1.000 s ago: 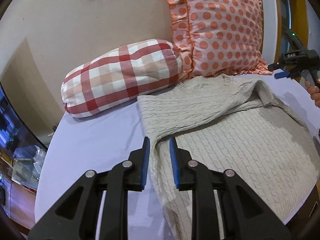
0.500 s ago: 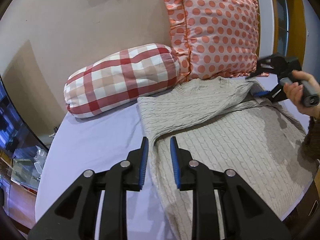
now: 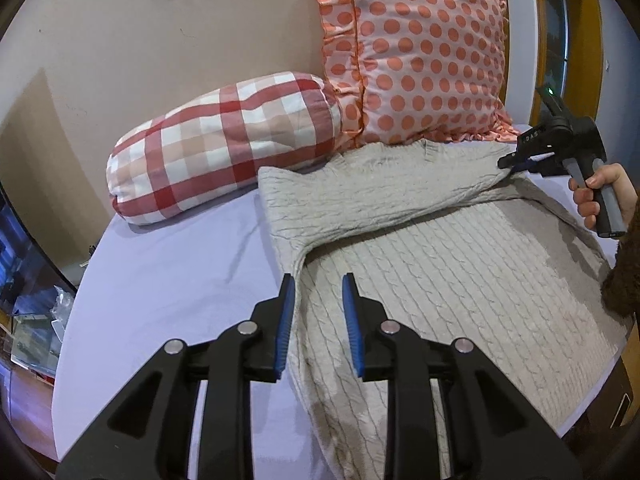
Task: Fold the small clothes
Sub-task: 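Lower the sleeve onto the sweater and open the right tool, then move both tools to the sweater hem and grasp it with the left tool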
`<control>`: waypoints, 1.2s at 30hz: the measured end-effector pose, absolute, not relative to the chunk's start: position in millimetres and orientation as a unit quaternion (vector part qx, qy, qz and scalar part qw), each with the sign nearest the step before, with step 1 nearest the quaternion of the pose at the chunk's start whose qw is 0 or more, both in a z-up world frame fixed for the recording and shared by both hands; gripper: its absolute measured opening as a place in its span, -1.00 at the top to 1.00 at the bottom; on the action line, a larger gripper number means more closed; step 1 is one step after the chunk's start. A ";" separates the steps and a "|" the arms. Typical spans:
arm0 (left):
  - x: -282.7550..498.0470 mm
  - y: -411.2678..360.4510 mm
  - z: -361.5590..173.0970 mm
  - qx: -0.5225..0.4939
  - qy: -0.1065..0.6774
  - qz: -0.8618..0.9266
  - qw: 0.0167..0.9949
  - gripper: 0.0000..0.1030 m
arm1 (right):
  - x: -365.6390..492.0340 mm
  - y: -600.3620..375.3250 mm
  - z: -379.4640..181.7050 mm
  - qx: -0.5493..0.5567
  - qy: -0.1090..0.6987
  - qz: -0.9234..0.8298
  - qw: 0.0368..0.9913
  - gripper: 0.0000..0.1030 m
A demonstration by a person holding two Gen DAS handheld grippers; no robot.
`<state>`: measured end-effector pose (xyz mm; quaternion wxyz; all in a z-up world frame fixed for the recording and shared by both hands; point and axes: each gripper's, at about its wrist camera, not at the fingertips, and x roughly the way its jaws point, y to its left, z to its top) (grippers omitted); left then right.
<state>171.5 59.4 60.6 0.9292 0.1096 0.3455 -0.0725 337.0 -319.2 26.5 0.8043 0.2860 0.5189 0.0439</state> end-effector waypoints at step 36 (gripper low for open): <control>77.3 97.1 -11.8 -0.002 0.464 -0.127 0.877 -0.06 | 67.7 -384.4 36.0 0.191 0.528 0.085 0.823 -0.11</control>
